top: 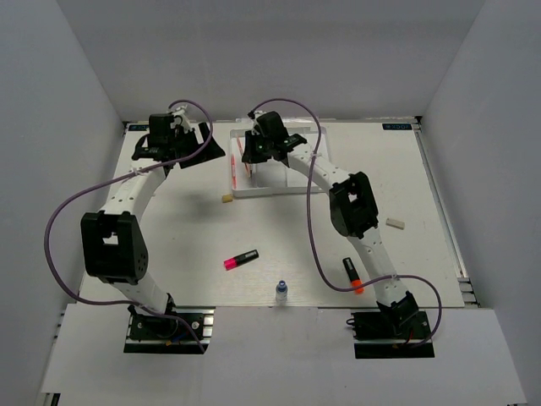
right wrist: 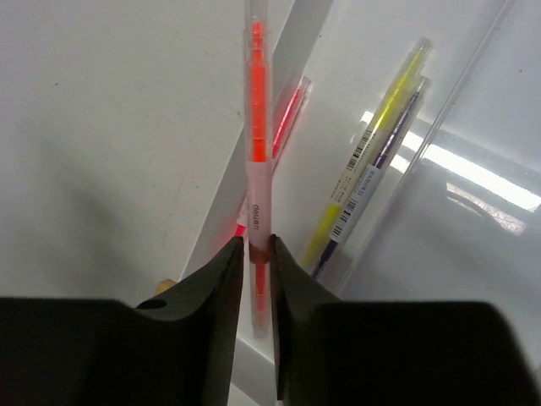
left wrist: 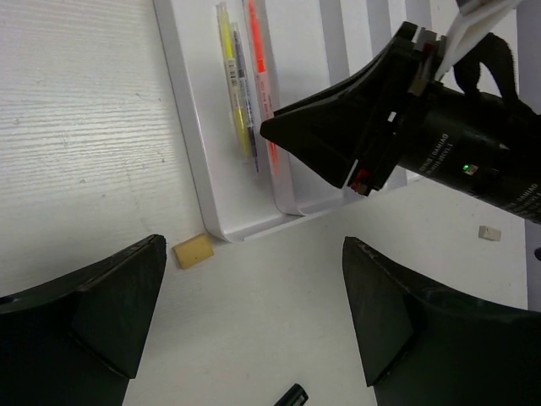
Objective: Sort the stationery into containers
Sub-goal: Place the pen in the storage box, then pick up the stationery from the corner of the board.
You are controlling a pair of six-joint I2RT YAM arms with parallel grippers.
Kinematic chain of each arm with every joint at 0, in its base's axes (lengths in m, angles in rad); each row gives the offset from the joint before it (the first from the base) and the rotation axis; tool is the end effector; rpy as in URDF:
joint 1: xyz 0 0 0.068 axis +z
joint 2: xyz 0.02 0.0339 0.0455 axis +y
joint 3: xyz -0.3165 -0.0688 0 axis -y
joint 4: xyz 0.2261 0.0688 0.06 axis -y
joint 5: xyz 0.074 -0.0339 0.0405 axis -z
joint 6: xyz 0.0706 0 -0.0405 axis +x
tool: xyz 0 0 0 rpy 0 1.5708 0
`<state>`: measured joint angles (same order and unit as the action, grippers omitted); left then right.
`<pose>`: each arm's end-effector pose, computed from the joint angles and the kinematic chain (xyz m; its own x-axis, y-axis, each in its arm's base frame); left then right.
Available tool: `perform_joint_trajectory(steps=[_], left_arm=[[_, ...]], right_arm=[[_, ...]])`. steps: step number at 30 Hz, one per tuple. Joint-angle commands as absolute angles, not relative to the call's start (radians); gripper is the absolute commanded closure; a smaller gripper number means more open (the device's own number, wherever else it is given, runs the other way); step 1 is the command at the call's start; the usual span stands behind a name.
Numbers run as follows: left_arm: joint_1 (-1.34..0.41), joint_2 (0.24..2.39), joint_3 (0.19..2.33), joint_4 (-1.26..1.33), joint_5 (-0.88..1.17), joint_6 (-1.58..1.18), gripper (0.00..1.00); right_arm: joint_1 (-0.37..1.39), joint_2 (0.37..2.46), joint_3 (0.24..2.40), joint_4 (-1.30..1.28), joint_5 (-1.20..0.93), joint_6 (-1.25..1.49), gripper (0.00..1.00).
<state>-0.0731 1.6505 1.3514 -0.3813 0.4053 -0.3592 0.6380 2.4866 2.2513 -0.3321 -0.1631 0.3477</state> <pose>0.3838 -0.0560 0.3323 -0.7184 -0.2713 -0.6405 0.1284 0.8532 -0.5055 0.4960 0.3821 0.2347 -0.6436 -0.0587 -0.7631 -0.5088 0.7776 0.3694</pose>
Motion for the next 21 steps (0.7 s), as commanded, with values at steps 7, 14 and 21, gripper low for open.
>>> perform_joint_trajectory(steps=[7, 14, 21], left_arm=[[-0.046, 1.438, 1.123, -0.163, 0.697, -0.258, 0.10], [-0.035, 1.296, 0.922, -0.086, 1.070, 0.046, 0.18], [-0.087, 1.172, 0.798, -0.742, 1.227, 0.909, 0.32]], right_arm=[[0.640, 2.409, 2.270, -0.302, -0.164, 0.373, 0.60], [0.620, 2.179, 2.165, -0.344, -0.186, 0.330, 0.58], [0.508, 1.860, 1.877, -0.434, -0.176, 0.264, 0.60]])
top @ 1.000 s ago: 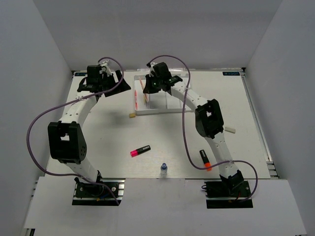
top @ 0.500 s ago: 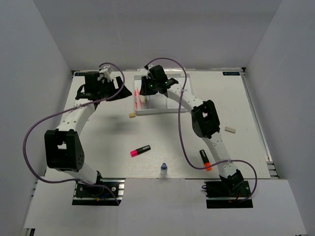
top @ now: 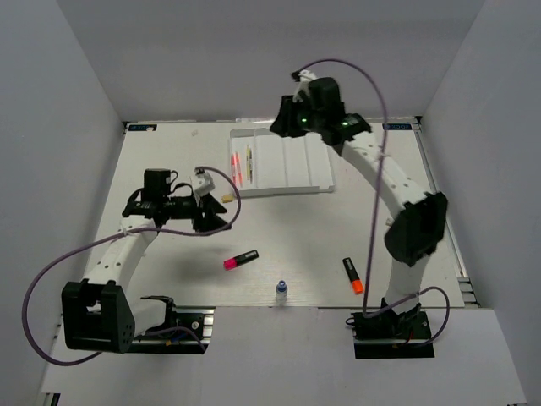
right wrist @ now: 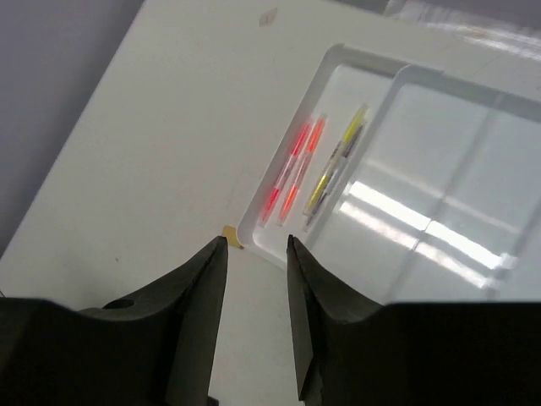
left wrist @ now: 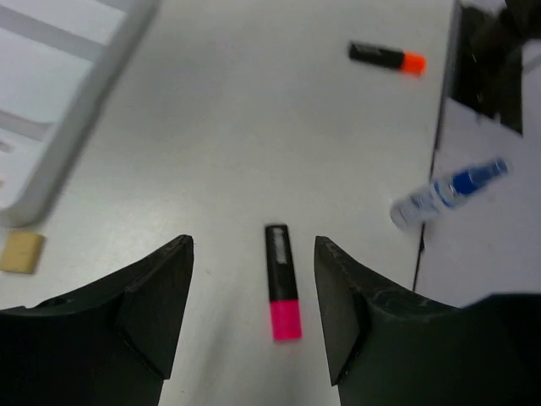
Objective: Sort the stationery into containers
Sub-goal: Pick up the stationery from the corner of the board.
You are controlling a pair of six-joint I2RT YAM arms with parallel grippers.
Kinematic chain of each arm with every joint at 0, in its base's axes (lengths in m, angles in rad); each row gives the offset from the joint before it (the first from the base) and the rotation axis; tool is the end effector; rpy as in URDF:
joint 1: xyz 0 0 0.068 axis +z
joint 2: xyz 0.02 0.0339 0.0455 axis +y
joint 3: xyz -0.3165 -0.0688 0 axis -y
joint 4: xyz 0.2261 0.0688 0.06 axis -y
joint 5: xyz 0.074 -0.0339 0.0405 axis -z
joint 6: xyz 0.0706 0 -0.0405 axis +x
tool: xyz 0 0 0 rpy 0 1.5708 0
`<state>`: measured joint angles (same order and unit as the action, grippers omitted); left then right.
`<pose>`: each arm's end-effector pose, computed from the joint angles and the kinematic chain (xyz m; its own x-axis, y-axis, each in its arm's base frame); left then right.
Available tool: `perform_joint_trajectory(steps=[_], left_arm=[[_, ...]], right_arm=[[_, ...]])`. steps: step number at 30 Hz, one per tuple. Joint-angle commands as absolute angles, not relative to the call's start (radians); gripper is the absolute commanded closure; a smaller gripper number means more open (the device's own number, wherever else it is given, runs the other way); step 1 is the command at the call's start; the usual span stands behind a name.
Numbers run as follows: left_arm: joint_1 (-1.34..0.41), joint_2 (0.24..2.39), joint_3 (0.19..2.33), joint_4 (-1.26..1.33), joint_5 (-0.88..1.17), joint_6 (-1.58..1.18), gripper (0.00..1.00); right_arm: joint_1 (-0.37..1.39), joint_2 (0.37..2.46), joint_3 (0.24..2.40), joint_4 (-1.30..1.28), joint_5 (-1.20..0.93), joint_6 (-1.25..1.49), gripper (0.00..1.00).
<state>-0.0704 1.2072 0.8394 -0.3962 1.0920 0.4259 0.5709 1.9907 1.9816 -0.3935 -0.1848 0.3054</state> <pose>0.2120 -0.0778 0.3103 -0.3509 0.2156 -0.9112 0.8968 0.3574 -0.2609 0.4201 0.2852 0.4043 -0.5169 0.0193 -0.8558 -0.5431 0.7653 0.3453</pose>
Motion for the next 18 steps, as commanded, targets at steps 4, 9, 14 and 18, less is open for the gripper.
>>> perform_joint_trajectory(steps=[4, 9, 14, 18], left_arm=[[-0.107, 1.149, 0.736, -0.992, 1.223, 1.433, 0.28], [-0.147, 1.140, 0.654, -1.111, 1.267, 1.715, 0.26], [-0.231, 1.172, 0.600, -1.120, 1.356, 1.836, 0.28], [-0.314, 1.203, 0.578, -1.056, 1.358, 1.816, 0.27]], right_arm=[[0.405, 1.639, 1.665, -0.445, -0.192, 0.255, 0.61], [0.299, 1.487, 1.493, -0.439, -0.186, 0.232, 0.61], [0.227, 1.419, 1.402, -0.442, -0.190, 0.230, 0.62], [0.186, 1.404, 1.381, -0.449, -0.202, 0.232, 0.62]])
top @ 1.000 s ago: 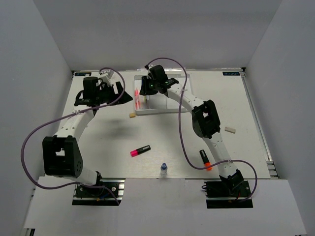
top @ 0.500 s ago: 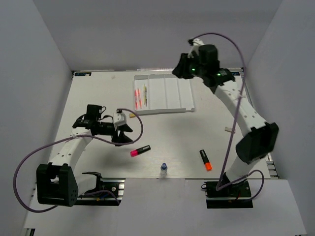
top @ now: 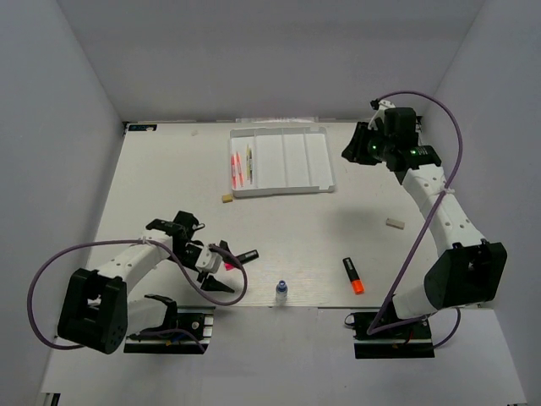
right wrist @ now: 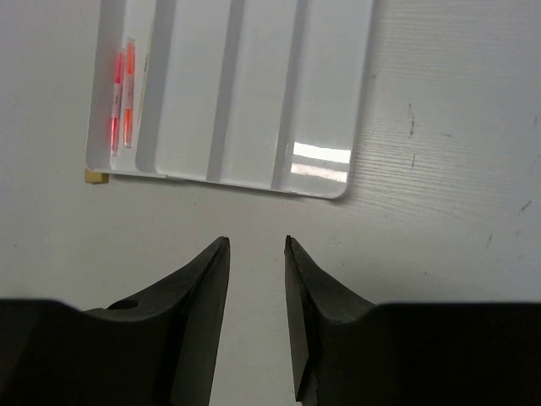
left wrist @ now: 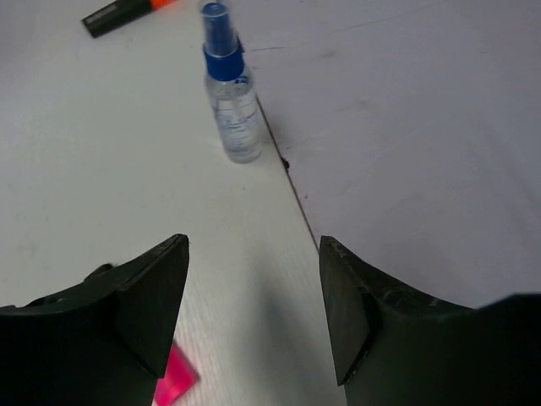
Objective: Sort the stationery into containers
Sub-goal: Pick up the stationery from the corner of the board.
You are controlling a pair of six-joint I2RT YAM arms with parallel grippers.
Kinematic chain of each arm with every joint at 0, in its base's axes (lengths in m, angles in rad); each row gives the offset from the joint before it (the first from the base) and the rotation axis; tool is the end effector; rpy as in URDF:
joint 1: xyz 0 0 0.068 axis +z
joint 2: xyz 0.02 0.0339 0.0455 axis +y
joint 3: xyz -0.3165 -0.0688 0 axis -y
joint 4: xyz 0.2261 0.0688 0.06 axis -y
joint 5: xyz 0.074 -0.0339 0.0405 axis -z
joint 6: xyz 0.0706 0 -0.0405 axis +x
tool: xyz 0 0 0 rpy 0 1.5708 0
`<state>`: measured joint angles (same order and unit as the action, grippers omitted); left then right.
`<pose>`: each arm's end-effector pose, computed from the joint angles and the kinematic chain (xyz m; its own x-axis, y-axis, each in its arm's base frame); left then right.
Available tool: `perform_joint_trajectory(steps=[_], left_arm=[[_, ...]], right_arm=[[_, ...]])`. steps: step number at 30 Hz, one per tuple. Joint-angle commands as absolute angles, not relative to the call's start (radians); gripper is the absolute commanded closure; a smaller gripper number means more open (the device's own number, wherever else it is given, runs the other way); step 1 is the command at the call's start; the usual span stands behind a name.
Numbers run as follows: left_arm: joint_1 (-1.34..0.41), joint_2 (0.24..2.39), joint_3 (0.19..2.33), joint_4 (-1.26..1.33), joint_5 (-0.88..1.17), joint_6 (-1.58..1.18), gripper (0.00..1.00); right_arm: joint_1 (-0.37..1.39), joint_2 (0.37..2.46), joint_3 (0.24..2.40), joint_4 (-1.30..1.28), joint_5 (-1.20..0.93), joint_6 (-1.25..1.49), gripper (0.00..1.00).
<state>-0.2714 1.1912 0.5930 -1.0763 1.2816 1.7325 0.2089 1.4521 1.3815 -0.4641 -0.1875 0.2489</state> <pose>0.0913 -0.0956 0.2361 0.1354 0.2545 -0.9576 0.9488 -0.3117 0.0513 0.3256 0.0825 0.3986 -0.5720 0.1261 -0.8105 -0.2267 0.9253 0.3040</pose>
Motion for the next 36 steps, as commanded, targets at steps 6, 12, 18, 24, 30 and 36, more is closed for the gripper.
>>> perform_joint_trajectory(steps=[6, 12, 18, 24, 30, 36], left_arm=[[-0.460, 1.241, 0.598, -0.636, 1.290, 1.341, 0.28], [-0.578, 1.262, 0.574, -0.422, 1.224, 1.134, 0.31], [-0.667, 1.299, 0.574, -0.295, 1.167, 1.017, 0.31], [-0.745, 1.354, 0.580, -0.195, 1.141, 0.968, 0.31], [-0.787, 1.376, 0.584, -0.186, 1.106, 0.986, 0.31], [-0.834, 1.397, 0.588, -0.157, 1.088, 0.992, 0.31]], right_arm=[[0.134, 1.416, 1.379, -0.446, -0.241, 0.250, 0.62], [0.104, 1.424, 1.365, -0.443, -0.285, 0.267, 0.63], [0.084, 1.416, 1.336, -0.434, -0.311, 0.276, 0.63], [0.066, 1.404, 1.319, -0.436, -0.325, 0.278, 0.64], [0.054, 1.417, 1.321, -0.431, -0.342, 0.285, 0.64], [0.040, 1.419, 1.307, -0.423, -0.351, 0.287, 0.64]])
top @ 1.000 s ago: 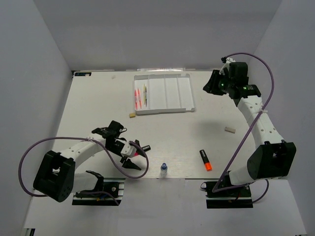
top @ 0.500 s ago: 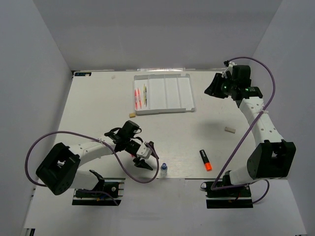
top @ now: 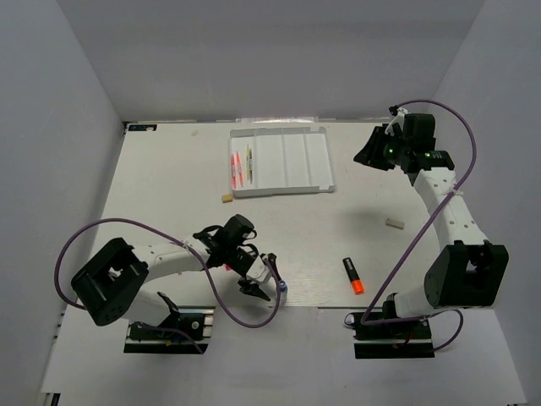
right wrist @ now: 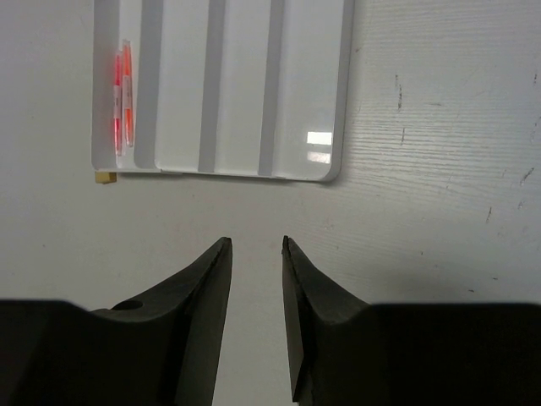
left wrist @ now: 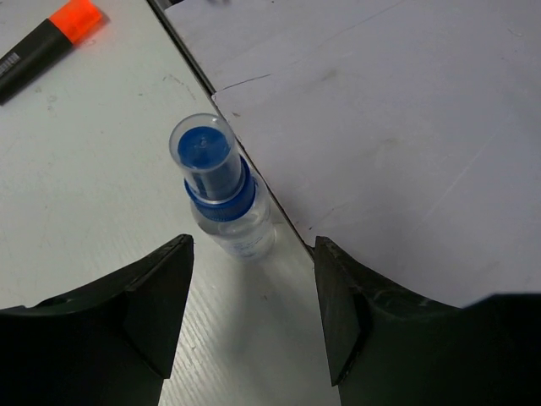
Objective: Sort the stationery into containers
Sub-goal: Pick up the stationery from the corner of the board.
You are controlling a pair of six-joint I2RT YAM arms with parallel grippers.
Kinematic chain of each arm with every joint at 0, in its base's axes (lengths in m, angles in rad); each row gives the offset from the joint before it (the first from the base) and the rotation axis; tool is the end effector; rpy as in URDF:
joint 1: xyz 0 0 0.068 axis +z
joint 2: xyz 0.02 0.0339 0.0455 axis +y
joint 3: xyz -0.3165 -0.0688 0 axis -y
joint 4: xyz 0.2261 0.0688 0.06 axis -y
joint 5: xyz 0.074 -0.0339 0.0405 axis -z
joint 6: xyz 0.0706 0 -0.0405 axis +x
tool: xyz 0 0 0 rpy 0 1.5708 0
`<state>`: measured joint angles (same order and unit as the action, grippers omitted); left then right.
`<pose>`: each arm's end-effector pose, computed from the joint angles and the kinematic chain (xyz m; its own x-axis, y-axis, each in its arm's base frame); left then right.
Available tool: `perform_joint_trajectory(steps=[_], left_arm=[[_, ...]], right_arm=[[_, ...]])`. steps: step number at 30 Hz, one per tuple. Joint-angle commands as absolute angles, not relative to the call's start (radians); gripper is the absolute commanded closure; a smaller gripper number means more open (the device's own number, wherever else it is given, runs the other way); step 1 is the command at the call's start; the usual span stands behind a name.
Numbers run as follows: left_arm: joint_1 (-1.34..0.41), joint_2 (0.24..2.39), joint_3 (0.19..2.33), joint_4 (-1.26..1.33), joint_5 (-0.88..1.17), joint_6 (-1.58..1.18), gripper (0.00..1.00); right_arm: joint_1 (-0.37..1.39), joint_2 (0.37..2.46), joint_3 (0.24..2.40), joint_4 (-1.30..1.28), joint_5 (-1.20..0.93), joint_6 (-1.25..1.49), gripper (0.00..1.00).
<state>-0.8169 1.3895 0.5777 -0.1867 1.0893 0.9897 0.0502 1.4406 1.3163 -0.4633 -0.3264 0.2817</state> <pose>0.1049 -0.2031 0.2124 0.2410 0.3089 -0.9201 0.8467 -0.5303 0.0437 0.3264 0.0391 0.3807 -0.6191 0.2325 -0.7501 -0.1478 0.9036 0.4021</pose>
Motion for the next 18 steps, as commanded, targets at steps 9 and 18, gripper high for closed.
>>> perform_joint_trajectory(steps=[9, 18], left_arm=[[-0.882, 1.431, 0.612, -0.155, 1.063, 1.011, 0.31], [-0.891, 1.456, 0.624, -0.127, 1.055, 0.988, 0.33]], right_arm=[[0.038, 1.414, 1.296, -0.425, -0.360, 0.282, 0.65], [0.032, 1.405, 1.276, -0.425, -0.359, 0.278, 0.65]])
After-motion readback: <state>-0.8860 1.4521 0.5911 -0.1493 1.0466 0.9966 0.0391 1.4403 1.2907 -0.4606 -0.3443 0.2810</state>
